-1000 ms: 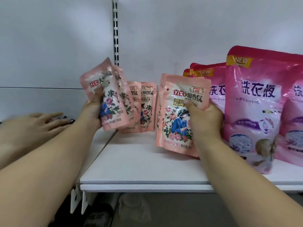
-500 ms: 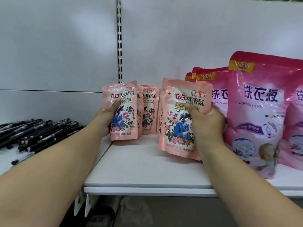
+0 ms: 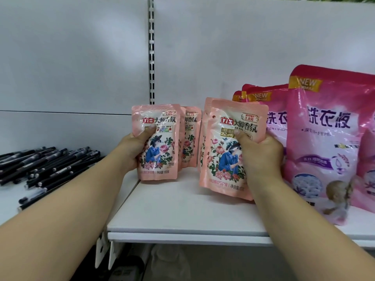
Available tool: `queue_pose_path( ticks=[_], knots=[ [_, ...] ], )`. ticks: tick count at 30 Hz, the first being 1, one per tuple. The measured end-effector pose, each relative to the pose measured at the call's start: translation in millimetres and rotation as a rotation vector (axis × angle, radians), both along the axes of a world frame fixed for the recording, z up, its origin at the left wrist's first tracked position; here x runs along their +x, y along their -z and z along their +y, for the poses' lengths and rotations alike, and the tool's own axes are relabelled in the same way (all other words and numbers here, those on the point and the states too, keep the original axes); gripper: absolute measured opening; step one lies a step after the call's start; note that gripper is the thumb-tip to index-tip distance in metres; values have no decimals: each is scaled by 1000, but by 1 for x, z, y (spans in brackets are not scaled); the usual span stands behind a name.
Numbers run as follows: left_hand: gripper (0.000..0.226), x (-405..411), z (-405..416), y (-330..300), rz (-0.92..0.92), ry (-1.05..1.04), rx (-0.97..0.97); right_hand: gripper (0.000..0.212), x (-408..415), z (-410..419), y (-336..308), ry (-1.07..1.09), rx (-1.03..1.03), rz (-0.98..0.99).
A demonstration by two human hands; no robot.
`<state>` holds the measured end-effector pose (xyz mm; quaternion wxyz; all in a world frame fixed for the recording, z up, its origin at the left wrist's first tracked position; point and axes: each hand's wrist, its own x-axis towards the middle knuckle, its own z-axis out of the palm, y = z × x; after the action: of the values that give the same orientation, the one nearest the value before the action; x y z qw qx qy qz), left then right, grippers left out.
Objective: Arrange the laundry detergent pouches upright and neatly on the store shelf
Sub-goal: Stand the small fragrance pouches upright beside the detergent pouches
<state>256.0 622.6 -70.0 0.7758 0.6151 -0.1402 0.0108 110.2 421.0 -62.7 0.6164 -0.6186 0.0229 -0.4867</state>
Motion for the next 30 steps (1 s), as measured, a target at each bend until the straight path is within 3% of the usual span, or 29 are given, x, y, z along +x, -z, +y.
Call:
queue_pose_path(
  ticks=[2,6,11,16,22,30],
  knots=[
    [33,-2,1,0,-11,-30,-5,8,0,0,0,4,18,10],
    [33,-1,1,1,-47,-73,4,12,-1,1,0,16,19,10],
    [37,8,4,2,-6,58,14,12,-1,0,0,-4,5,1],
    [33,7,1,0,0,83,11,20,0,-1,1,5,-18,-2],
    [34,2,-12,0,16,41,-27,18,1,0,1,8,2,0],
    [33,-3,-16,-4,32,139,38,17,1,1,0,24,18,-8]
  ],
)
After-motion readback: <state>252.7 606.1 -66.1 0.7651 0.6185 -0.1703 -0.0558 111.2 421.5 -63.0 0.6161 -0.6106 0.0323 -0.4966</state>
